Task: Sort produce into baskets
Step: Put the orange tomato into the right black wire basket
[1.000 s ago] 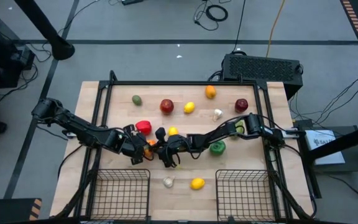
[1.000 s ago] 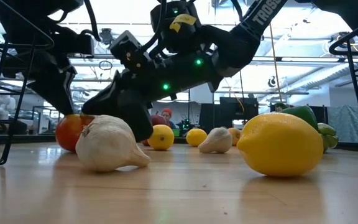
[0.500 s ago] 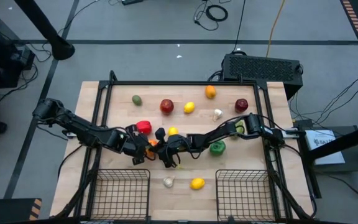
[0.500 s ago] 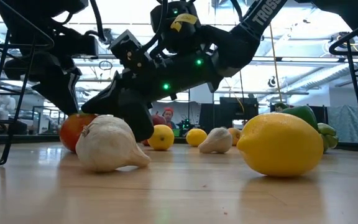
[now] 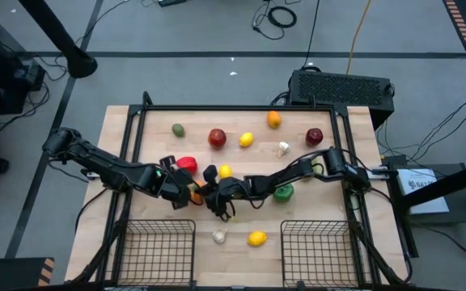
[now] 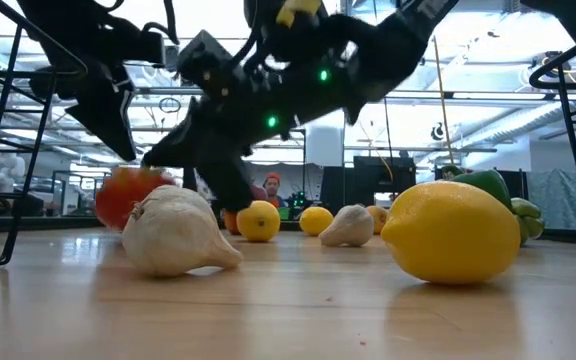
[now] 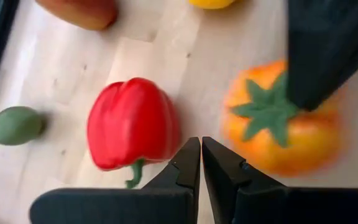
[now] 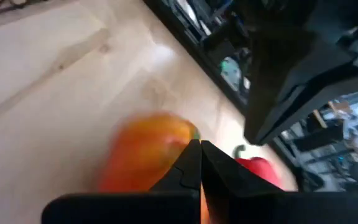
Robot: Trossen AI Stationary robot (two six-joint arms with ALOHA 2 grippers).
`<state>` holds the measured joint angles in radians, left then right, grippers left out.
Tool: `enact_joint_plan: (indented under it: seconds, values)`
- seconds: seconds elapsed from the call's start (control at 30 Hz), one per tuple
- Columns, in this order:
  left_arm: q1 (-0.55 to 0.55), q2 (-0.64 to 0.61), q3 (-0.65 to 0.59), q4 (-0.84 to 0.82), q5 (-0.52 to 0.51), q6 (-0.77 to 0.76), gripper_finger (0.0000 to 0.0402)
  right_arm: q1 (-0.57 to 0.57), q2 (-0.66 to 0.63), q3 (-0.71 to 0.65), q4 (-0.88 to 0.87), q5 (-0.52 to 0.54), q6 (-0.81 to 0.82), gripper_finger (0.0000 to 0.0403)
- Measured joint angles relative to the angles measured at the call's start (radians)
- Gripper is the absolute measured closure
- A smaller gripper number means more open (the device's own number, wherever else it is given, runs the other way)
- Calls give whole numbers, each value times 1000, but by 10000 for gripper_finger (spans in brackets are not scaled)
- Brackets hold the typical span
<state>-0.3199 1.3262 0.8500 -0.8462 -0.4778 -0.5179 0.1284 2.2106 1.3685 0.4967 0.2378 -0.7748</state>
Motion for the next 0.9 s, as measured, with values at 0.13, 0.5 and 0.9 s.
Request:
enact_joint_plan:
  seconds: [0.13,0.5,0.9]
  values:
    - [0,0,0,-11,-3,-24,375,20,-52,0,-73,61,-22,403]
    - [0,0,0,-31,-8,-26,375,61,-228,0,-284,155,31,402]
    - [0,-14,0,-37,-77,-24,375,198,-497,0,-724,264,257,402]
